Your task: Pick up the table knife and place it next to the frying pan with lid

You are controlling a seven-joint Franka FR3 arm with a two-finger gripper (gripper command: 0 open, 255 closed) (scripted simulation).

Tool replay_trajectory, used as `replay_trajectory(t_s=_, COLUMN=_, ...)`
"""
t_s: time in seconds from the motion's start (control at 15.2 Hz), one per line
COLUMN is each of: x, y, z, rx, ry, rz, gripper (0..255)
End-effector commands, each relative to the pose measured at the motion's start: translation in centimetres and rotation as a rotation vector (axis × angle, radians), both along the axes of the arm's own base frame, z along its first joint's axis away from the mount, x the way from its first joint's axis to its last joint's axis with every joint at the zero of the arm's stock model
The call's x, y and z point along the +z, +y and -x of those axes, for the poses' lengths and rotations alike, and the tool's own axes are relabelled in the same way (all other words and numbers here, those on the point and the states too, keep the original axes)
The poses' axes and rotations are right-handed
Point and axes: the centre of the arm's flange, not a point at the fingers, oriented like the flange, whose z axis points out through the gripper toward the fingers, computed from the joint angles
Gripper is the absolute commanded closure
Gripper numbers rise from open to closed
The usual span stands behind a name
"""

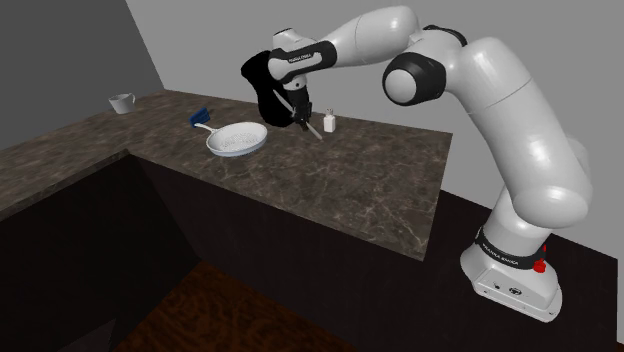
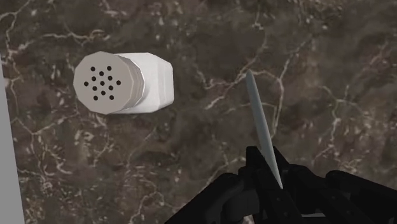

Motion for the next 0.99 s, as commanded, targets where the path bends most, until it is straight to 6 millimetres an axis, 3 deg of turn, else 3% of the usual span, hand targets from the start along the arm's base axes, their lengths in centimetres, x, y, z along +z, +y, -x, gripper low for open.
replay_trajectory(t_s=0.0, x=-1.1, y=-0.1, z=0.0, rx=-0.003, ry=0.019, rz=0.001, gripper=255)
replay_trajectory(t_s=0.2, x=-1.1, y=-0.1, z=0.0, rx=-0.003, ry=0.019, rz=0.001, gripper=255)
replay_trajectory(t_s=0.26, x=-1.1, y=-0.2, z=0.1, rx=-0.003, ry=0.019, rz=0.001, gripper=0)
replay_trajectory(t_s=0.59, x=-1.1, y=-0.1, z=0.0, rx=-0.003, ry=0.019, rz=0.001, gripper=0)
replay_trajectory(t_s=0.86, x=3.9, y=0.2, z=-0.6, rx=-0.003, ry=0.019, rz=0.001, gripper=0)
replay_trajectory(t_s=0.92, x=3.9, y=0.2, z=-0.6, rx=-0.003, ry=0.019, rz=0.001, gripper=0)
